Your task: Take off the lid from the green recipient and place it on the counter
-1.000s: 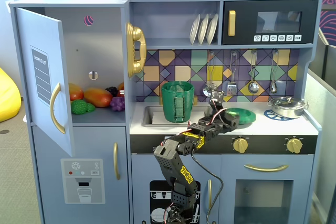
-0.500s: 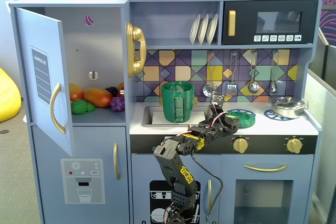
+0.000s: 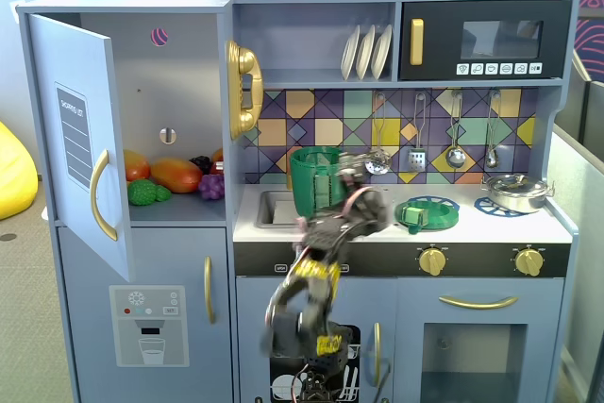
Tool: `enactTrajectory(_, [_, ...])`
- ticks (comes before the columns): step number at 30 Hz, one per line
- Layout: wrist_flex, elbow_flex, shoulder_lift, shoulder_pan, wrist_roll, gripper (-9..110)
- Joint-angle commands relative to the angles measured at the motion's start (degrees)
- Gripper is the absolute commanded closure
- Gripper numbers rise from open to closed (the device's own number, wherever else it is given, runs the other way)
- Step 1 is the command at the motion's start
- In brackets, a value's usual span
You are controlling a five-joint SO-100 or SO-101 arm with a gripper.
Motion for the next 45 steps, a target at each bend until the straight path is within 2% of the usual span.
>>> enactTrajectory(1, [27.6,0.4,10.6,-6.7,0.0,83])
enactTrajectory(3, [36.2,3.6,11.8,-9.8,1.1,84])
enactTrajectory(4, [36.7,6.7,12.6,-11.6,3.7,86])
enactTrajectory(10, [27.5,28.1,15.9,-15.9,6.1,101])
enactTrajectory(16, [18.1,42.5,14.5,-18.9,10.1,101])
enactTrajectory(21, [22.2,42.5,12.3,-23.2,15.5,101])
enactTrajectory(33, [48.3,42.6,20.7,-20.6,10.3,101])
enactTrajectory(38, [48.3,42.6,20.7,-18.9,11.9,101])
enactTrajectory(45, [48.3,42.6,20.7,-22.4,11.8,100])
